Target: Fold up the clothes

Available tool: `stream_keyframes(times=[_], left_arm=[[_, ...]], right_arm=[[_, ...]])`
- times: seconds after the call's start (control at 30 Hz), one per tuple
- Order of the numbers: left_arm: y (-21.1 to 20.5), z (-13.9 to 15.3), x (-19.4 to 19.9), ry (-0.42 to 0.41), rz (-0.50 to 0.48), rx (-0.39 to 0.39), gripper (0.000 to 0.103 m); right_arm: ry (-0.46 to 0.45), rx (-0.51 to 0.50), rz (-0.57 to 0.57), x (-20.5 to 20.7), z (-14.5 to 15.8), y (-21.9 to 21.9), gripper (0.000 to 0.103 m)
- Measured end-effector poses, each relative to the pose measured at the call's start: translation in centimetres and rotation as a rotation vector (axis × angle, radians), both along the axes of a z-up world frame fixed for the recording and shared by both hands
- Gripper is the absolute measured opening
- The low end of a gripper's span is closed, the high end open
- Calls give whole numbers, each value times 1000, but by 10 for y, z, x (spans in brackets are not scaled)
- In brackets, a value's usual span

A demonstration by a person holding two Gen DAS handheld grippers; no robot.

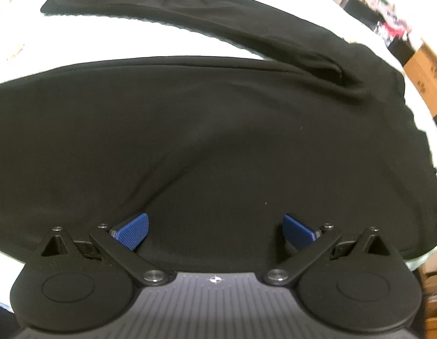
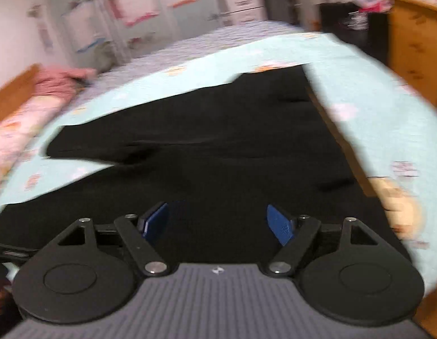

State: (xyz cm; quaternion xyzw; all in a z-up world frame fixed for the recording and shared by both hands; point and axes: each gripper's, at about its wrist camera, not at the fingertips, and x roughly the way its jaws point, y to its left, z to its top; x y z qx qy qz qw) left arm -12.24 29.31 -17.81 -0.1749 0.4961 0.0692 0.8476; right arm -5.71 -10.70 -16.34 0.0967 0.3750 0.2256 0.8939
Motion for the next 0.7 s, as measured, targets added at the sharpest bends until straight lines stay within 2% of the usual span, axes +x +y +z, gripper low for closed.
stream_keyframes(times=[0.1,0.13,0.2,0.3,0.4,0.57,0.7], left_arm=[[17,3,-8,-12,39,-69,103],[21,5,-12,-18,55,-82,102],[30,7,-19,-31,86,-108,99],[42,16,-30,-63,125,-153,94],[54,25,-41,-110,176,-175,94],[78,30,-57,-148,312,-168,94],[92,33,-70,-178,388,-132,90]], right_arm=[[135,21,26,12,-32,8,77],[148,14,20,12,-41,6,73],[128,11,25,6,-50,1,72],[125,3,37,-1,-47,-2,72],[140,22,21,-4,-46,-5,72],[139,-33,10,-8,-39,10,73],[101,-27,45,-14,-26,22,73]])
